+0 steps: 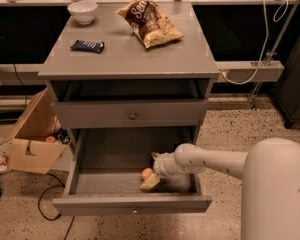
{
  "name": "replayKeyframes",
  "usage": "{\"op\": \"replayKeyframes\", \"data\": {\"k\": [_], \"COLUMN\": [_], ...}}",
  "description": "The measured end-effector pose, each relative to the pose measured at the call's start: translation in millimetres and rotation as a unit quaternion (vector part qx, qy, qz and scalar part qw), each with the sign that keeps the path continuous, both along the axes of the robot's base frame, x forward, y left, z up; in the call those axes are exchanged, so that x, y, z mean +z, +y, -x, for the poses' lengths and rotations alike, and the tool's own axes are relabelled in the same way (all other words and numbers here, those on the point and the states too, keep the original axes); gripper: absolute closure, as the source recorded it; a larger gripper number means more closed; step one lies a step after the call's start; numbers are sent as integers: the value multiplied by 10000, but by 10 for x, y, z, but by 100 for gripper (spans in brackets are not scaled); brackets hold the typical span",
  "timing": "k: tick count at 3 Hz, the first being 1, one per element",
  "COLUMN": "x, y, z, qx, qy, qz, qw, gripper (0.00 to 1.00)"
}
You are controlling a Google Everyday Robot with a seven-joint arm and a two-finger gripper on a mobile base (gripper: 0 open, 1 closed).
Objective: Pick orange from middle drawer and place on counter
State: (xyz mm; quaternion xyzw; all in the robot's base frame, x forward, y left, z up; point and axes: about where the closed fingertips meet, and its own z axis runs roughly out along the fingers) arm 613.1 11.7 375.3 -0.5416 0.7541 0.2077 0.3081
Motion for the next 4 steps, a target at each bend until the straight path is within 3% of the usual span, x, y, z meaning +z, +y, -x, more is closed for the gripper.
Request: {"op": "replayKeyframes", "data": {"k": [1,2,3,4], "x": [-108,-115,185,938], "y": [49,18,-62,-288], "z": [53,81,187,435], "qx": [87,223,530,1004], "qy": [58,48,-140,-704], "qz": [-1,-202,-685,-1024], "qw": [9999,9995,9961,9872], "gripper": [27,58,80,100]}}
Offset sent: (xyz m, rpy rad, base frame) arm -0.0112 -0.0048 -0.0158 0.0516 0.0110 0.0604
